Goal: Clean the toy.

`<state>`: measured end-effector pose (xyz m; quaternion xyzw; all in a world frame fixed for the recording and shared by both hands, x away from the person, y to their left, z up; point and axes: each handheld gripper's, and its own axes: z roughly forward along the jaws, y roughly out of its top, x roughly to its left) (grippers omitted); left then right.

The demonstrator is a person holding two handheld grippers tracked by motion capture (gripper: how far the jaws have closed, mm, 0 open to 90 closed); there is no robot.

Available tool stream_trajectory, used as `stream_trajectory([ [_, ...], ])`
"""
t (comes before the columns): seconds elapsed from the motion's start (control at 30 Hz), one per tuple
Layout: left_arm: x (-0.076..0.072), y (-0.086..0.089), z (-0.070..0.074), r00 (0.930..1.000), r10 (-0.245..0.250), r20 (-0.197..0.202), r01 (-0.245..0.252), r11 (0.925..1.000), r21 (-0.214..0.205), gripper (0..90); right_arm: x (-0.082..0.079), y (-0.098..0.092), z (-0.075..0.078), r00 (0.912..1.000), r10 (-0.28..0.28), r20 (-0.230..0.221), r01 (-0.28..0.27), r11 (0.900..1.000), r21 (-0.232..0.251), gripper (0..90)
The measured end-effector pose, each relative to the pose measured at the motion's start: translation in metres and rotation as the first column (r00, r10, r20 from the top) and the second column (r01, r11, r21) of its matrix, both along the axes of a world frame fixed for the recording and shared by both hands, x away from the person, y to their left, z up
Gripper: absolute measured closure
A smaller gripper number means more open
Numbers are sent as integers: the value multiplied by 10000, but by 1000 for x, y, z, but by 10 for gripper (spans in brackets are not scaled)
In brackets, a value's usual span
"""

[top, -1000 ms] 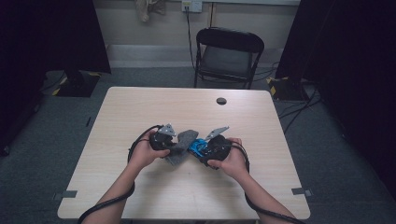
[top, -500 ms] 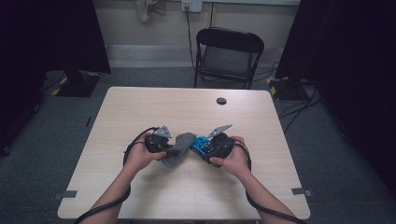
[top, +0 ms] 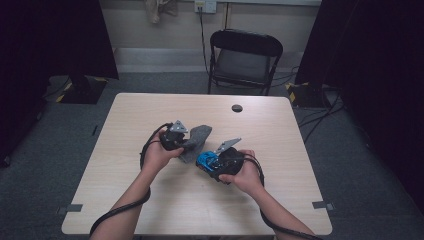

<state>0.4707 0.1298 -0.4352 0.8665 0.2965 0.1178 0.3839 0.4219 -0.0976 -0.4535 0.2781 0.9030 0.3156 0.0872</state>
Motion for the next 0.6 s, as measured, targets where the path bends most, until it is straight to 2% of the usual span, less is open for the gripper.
stream_trajectory([
  [0.1, 1, -10, -2, 9998, -165, -119, 163, 9998, -136, 729, -1, 2, 0, 10000, 91, 25, -91, 10000, 26, 263],
  [0.17, 0, -16, -3, 9990, -393, -210, 392, 9992, -18, 729, -1, 3, 0, 10000, 79, 15, -79, 10000, 44, 263],
  [0.23, -1, -19, -4, 9985, -494, -248, 493, 9988, -74, 730, 0, 2, 0, 10000, 75, -17, -75, 10000, -16, 263],
  [0.33, -2, -20, -5, 9971, -671, -349, 665, 9976, -179, 730, 1, -1, -1, 10000, 15, -14, -15, 10000, -66, 263],
  [0.4, -3, -21, -6, 9956, -830, -433, 829, 9965, -42, 730, 1, -2, -2, 10000, 5, -33, -6, 10000, -84, 269],
  [0.53, -4, -18, -6, 9954, -843, -458, 843, 9964, -14, 730, 1, -4, -2, 10000, -5, -32, 4, 10000, -72, 284],
  [0.6, -5, -17, -7, 9960, -766, -469, 771, 9970, 92, 729, 2, -4, -5, 10000, 4, -96, -6, 9997, -240, 285],
])
